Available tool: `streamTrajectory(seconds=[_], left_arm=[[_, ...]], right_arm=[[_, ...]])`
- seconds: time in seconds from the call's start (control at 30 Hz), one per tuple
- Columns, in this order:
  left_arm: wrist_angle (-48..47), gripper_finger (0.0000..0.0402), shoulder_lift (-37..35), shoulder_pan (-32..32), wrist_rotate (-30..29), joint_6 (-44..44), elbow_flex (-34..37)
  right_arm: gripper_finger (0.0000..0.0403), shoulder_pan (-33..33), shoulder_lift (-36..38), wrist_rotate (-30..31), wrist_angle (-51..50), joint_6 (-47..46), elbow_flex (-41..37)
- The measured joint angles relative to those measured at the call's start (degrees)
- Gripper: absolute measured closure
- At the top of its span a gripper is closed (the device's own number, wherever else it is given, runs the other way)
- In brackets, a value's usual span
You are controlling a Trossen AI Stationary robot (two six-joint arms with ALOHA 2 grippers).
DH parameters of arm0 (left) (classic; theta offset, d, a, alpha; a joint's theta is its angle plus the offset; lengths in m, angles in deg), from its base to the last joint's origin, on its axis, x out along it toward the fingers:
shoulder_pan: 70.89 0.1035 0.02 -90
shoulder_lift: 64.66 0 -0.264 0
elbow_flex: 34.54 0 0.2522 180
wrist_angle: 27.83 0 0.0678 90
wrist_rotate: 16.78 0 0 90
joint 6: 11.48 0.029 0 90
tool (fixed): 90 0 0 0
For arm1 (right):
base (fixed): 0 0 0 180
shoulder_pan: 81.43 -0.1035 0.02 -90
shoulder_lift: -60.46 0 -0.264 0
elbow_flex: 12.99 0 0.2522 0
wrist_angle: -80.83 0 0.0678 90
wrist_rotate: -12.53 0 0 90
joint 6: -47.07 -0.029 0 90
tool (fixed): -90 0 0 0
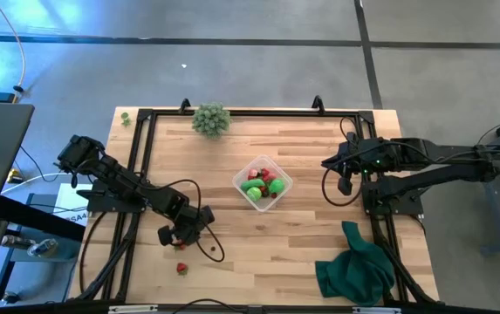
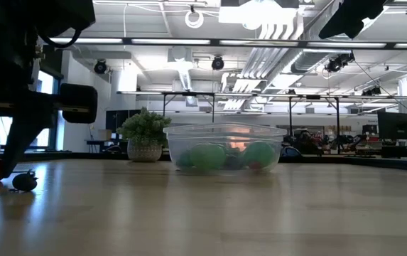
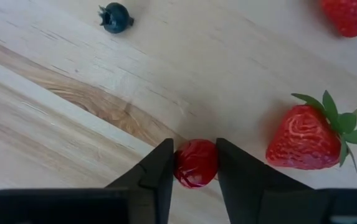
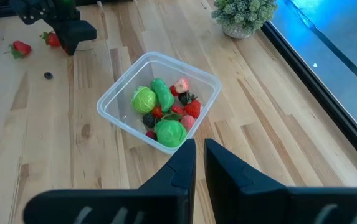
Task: Pick and placing Produce into tupperware
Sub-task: Put the red cherry into the transparent bin
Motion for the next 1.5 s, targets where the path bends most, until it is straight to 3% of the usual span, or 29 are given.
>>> streamTrajectory(seconds=[0.4,0.7,0.97,1.23,1.5], left_arm=[[0.3,0.0298,0.0,0.0,-1.4,-0.2,-0.2],[0.3,0.0304,0.0,0.0,-3.3,-0.3,-4.9],[0.3,0.0301,0.0,0.0,-7.2,-0.2,-13.3],[0.5,0.03,0.0,0.2,-15.9,0.9,-25.8],[1.6,0.03,0.0,7.9,-17.1,1.5,-36.1]], right_arm=[[0.0378,0.0,0.0,0.0,0.0,0.0,0.0],[0.0378,0.0,0.0,0.0,0.0,0.0,0.0],[0.0378,0.0,0.0,0.0,0.0,0.0,0.0],[0.0378,0.0,0.0,0.0,0.0,0.0,0.0],[0.0378,0.0,0.0,0.0,0.0,0.0,0.0]])
